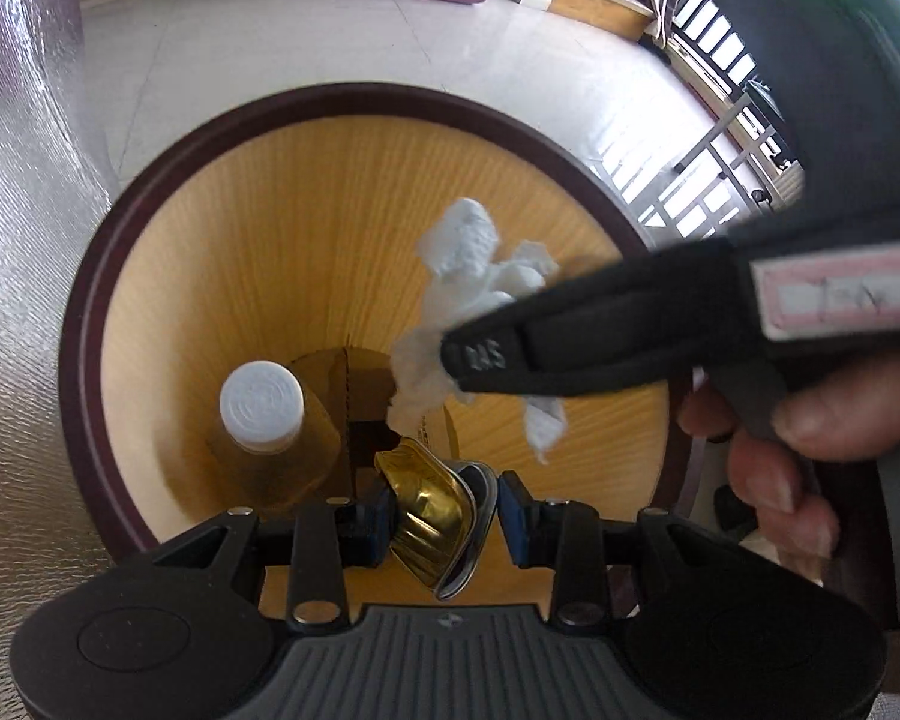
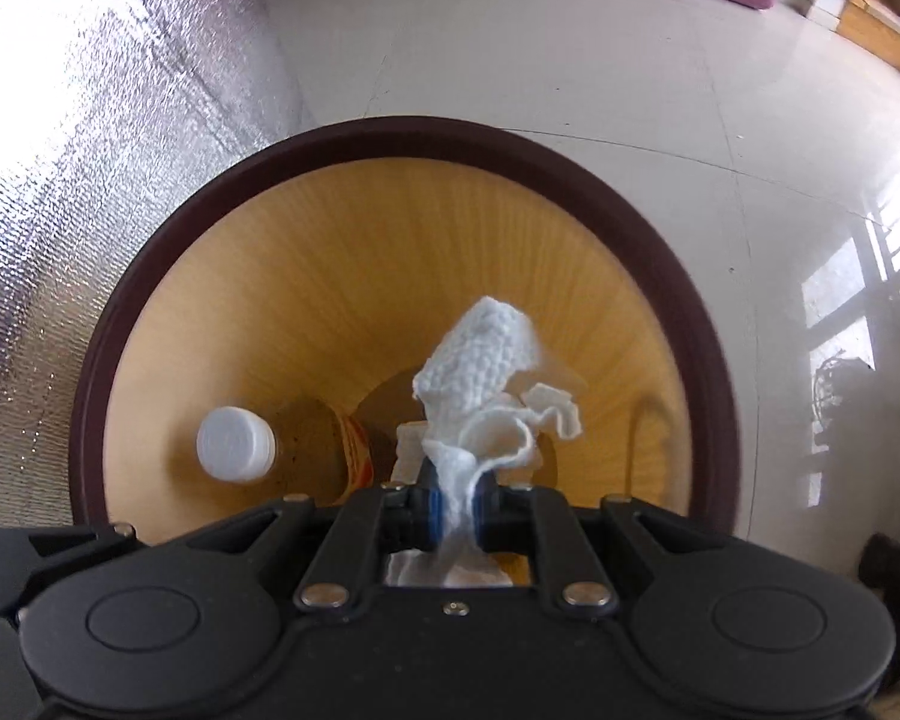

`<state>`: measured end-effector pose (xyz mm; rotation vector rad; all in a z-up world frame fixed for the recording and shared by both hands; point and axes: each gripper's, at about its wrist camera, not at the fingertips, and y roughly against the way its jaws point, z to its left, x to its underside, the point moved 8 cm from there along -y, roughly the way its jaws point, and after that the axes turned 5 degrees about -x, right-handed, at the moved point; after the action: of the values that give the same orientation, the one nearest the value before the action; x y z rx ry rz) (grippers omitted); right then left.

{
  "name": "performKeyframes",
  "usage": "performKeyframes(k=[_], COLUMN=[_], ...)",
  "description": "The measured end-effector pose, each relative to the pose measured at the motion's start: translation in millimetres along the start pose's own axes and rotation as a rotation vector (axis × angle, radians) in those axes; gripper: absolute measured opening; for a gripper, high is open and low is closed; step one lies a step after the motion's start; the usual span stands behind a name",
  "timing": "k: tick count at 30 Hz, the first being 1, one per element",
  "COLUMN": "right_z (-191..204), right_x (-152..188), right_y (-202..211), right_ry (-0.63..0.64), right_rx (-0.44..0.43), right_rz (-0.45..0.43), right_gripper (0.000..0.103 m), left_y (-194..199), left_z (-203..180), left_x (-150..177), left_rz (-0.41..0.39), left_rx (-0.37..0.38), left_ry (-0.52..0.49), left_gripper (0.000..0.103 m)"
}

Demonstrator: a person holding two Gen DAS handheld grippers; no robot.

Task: Collect trash
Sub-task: 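Open the left tool to drop the gold cup while the right tool drops the tissue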

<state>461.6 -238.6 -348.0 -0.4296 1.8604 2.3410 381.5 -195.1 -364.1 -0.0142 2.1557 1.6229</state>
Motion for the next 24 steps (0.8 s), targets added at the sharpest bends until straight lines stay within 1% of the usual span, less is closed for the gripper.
performKeyframes(k=[2,3,5,6,7,9,10,11,12,13,14,17,20,23,24], right_z=[1.4,3.1,4.3,4.5,5.6,6.0,5.3,2.2,1.2,0.3,-2.1,-12.1,-20.1,-16.5,-17.0], right_x=[-0.2,-0.4,0.4,0.4,0.8,1.4,1.7,2.7,2.7,2.5,2.3,0.6,-1.8,-5.1,-4.0], right_y=[-3.2,-5.2,-8.4,-8.0,-7.8,-5.5,-4.2,-1.7,0.1,1.8,5.0,13.2,25.0,29.2,31.9], right_ry=[0.011,0.018,0.018,0.017,0.019,0.018,0.009,0.002,-0.005,-0.012,-0.022,-0.055,-0.077,-0.069,-0.064], right_rx=[-0.003,-0.008,-0.017,-0.018,-0.021,-0.029,-0.03,-0.032,-0.033,-0.035,-0.038,-0.039,-0.054,-0.06,-0.061], right_rz=[0.01,0.014,0.02,0.018,0.015,0.006,0.004,0.0,-0.004,-0.008,-0.014,-0.025,-0.041,-0.049,-0.05], right_gripper=[0.012,0.015,0.025,0.035,0.04,0.041,0.042,0.042,0.043,0.045,0.046,0.047,0.047,0.047,0.047], left_y=[-2.6,-4.1,-7.6,-9.8,-10.0,-10.5,-10.4,-10.6,-12.4,-12.4,-12.1,-9.7,-8.2,-2.1,1.5], left_z=[-0.7,-1.0,-0.1,1.3,2.0,2.0,0.8,-1.5,-4.6,-6.8,-8.8,-11.3,-8.0,-5.8,-5.4], left_x=[1.0,1.4,2.8,2.2,2.4,3.0,2.3,1.2,0.1,0.9,1.5,1.0,-1.5,-7.6,-4.5], left_rz=[0.01,0.015,0.024,0.028,0.03,0.043,0.045,0.046,0.048,0.05,0.048,0.047,0.046,0.038,0.035], left_rx=[0.018,0.026,0.037,0.037,0.035,0.031,0.025,0.022,0.024,0.028,0.028,0.017,0.017,0.02,0.021], left_ry=[0.004,0.009,0.016,0.023,0.031,0.023,0.017,0.009,0.001,-0.008,-0.016,-0.028,-0.02,-0.015,-0.016], left_gripper=[0.037,0.037,0.037,0.037,0.037,0.038,0.04,0.048,0.052,0.058,0.061,0.063,0.065,0.068,0.069])
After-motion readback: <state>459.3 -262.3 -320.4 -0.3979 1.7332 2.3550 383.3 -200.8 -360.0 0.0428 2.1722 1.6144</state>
